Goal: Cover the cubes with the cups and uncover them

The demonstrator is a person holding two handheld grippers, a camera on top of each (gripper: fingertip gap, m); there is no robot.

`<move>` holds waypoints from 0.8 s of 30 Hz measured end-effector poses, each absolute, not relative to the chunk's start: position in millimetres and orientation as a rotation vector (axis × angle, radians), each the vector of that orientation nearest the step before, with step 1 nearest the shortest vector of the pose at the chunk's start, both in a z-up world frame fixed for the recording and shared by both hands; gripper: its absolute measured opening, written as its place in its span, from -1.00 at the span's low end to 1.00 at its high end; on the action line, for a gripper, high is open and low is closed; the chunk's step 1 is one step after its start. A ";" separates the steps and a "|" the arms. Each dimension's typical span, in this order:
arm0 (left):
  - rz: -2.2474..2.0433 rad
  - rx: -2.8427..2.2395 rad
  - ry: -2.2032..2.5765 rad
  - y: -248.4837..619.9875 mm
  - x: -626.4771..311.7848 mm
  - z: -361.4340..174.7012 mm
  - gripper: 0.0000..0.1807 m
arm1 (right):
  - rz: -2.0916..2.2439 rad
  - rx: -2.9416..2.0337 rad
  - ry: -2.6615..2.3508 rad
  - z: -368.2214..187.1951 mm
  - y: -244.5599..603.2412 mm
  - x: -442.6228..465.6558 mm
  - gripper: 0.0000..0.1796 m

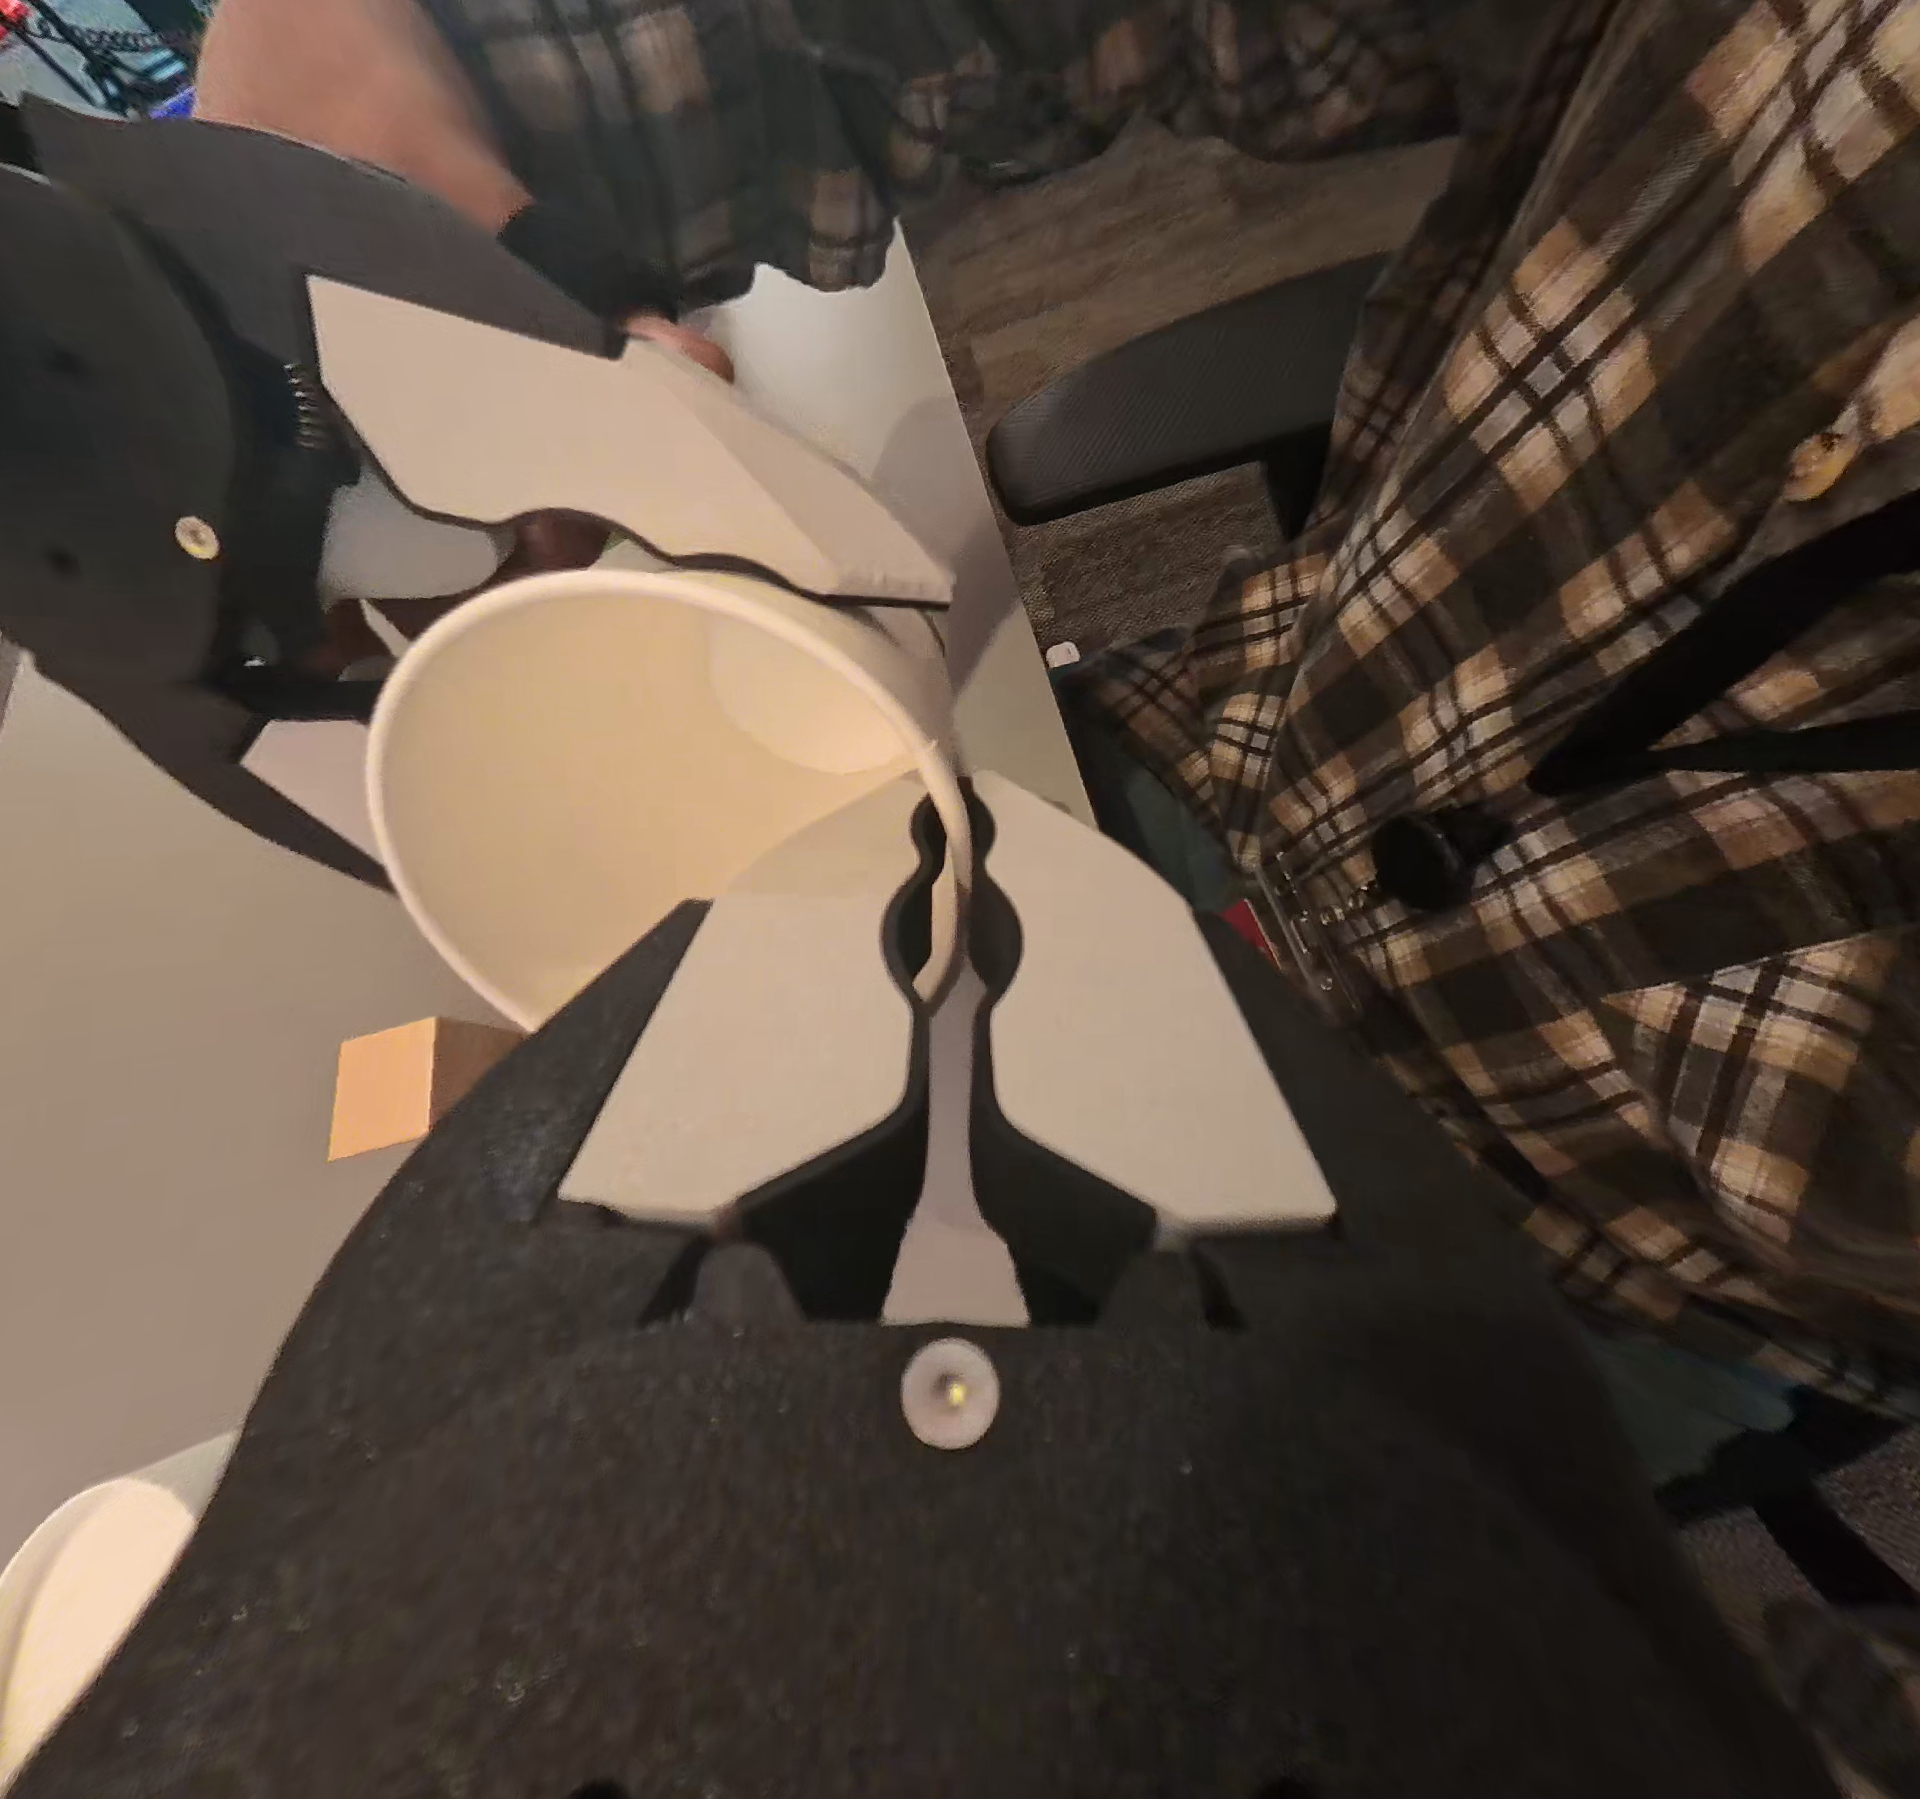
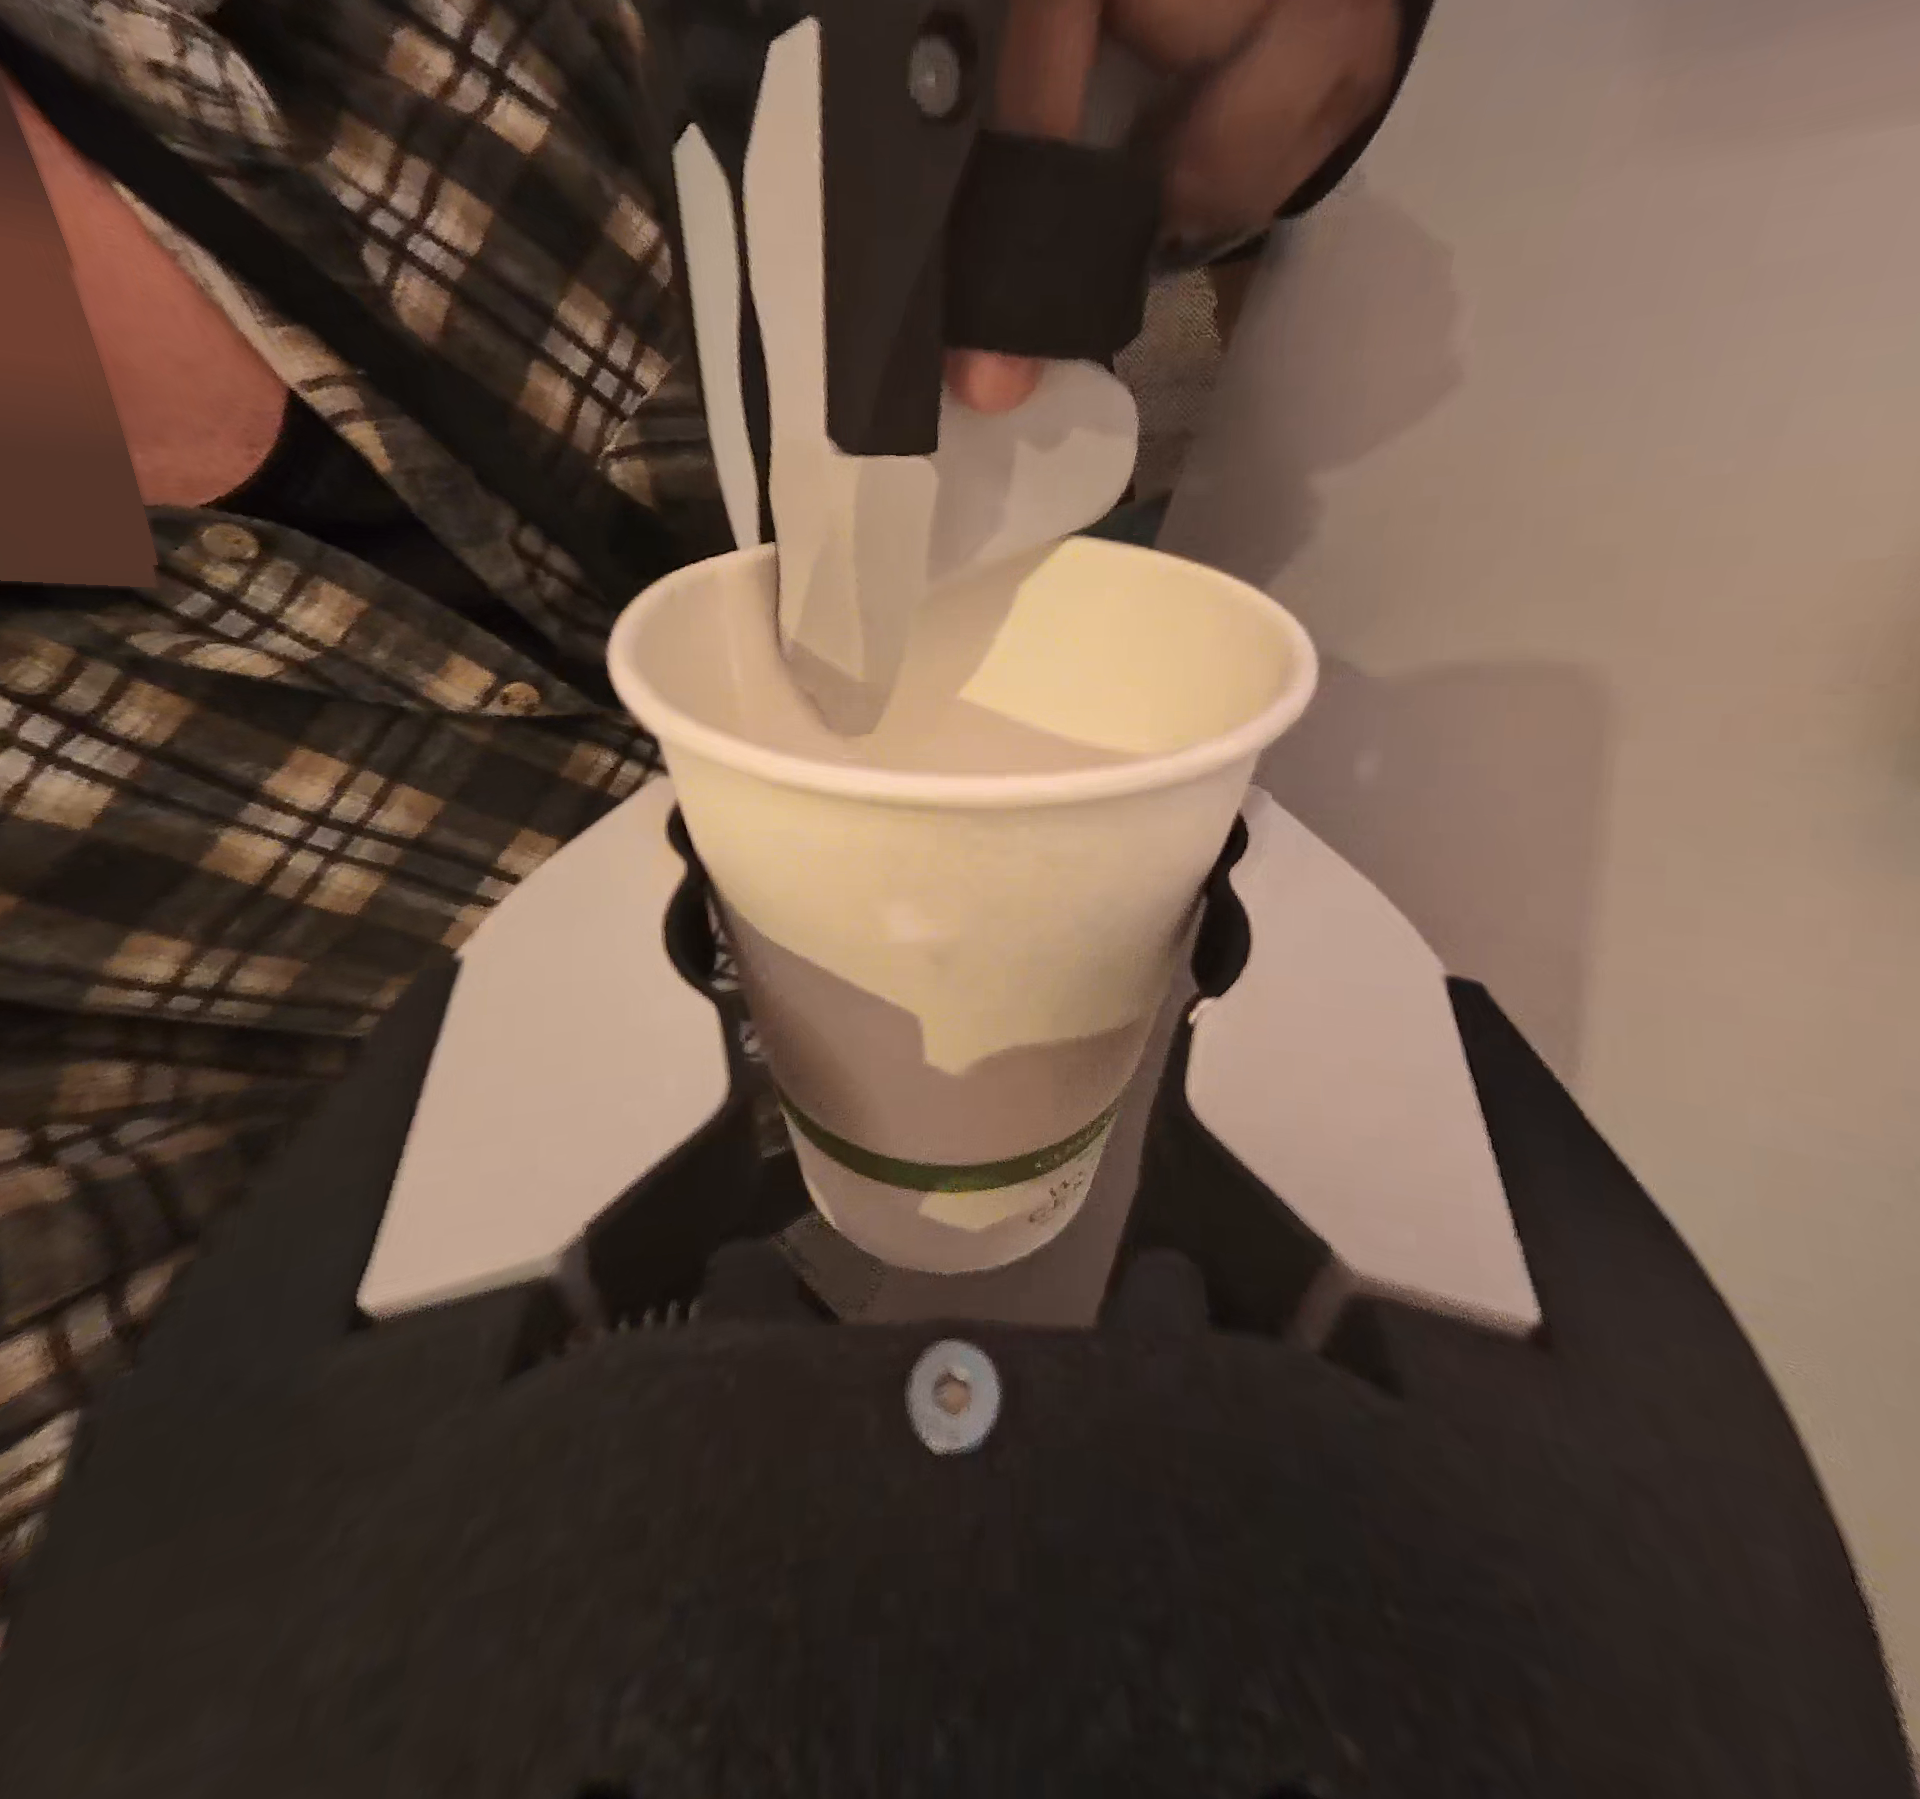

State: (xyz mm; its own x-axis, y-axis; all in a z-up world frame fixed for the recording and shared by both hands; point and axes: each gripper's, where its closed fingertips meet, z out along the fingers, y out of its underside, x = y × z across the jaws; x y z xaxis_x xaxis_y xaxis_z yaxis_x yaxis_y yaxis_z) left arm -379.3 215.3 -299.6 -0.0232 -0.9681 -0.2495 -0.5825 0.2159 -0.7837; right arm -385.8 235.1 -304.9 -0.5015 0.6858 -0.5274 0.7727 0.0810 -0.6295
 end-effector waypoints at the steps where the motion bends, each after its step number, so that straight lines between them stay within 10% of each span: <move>1: -0.604 -1.463 1.689 217.7 -379.0 -298.3 -0.99 | -1.412 1.546 2.234 -303.5 237.2 -385.6 0.01; 8: -0.633 -1.511 1.206 265.0 -396.2 -248.0 -0.44 | -1.809 1.947 2.226 -261.1 274.0 -363.2 0.00; 16: -0.712 -1.631 0.571 322.9 -479.7 -217.6 -0.28 | -2.219 3.351 1.861 -169.4 382.2 -232.6 0.01; 24: -0.591 -1.628 0.355 338.2 -525.4 -209.5 -0.18 | -1.790 4.056 1.423 -212.9 402.7 -173.4 0.02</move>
State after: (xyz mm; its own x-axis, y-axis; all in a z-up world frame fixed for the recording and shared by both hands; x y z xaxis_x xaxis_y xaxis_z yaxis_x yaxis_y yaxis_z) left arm -525.4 338.2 -209.5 0.8181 -0.5491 0.1711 0.1064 -0.1478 -0.9833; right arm -173.4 402.7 -212.9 0.7453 0.6649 -0.0485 -0.1027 0.0425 -0.9938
